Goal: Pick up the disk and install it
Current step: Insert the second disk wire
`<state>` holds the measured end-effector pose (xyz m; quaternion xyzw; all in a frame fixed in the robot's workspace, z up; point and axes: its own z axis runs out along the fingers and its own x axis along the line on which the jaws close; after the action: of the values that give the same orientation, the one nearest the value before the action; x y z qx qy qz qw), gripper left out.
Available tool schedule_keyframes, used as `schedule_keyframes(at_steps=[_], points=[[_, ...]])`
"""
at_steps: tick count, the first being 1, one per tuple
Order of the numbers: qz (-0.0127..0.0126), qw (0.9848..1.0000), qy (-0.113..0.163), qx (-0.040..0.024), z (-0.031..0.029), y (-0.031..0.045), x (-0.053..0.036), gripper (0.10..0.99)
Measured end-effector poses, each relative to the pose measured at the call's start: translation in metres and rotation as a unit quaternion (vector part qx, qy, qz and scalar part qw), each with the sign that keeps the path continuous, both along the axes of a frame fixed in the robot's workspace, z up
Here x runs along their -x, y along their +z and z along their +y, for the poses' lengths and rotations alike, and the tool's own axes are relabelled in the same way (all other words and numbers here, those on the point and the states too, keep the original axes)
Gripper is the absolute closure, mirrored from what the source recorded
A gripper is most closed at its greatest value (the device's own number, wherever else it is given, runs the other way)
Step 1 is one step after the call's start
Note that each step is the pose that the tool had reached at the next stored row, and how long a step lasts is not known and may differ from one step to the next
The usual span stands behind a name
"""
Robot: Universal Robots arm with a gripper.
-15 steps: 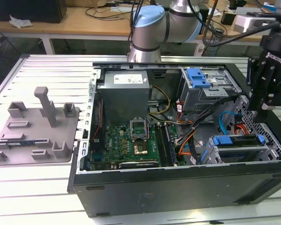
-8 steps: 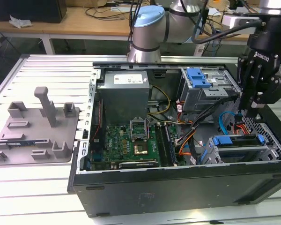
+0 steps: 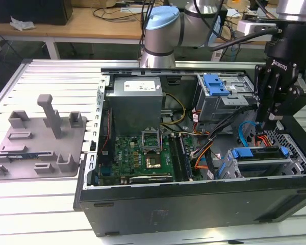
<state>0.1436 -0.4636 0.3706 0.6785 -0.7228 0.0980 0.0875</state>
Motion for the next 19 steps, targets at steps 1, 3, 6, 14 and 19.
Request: schedule_keyframes(at_steps=[1,3,6,14,19], points=[[0.0004,1.0000,0.000,0.0001,0.0000,-0.0001,0.0000,0.725],[0.0068,1.0000,-0.001,0.0000,0.0000,-0.0007,-0.0001,0.725],[0.0102,0.9999,-0.002,0.0000,-0.0001,-0.0033,-0.0006,0.725],[0.0102,0.9999,-0.003,0.0001,-0.0001,-0.0064,-0.0009,0.812],[0.0117,0.9999,-0.003,0.0000,-0.0001,-0.0068,-0.0009,0.812]])
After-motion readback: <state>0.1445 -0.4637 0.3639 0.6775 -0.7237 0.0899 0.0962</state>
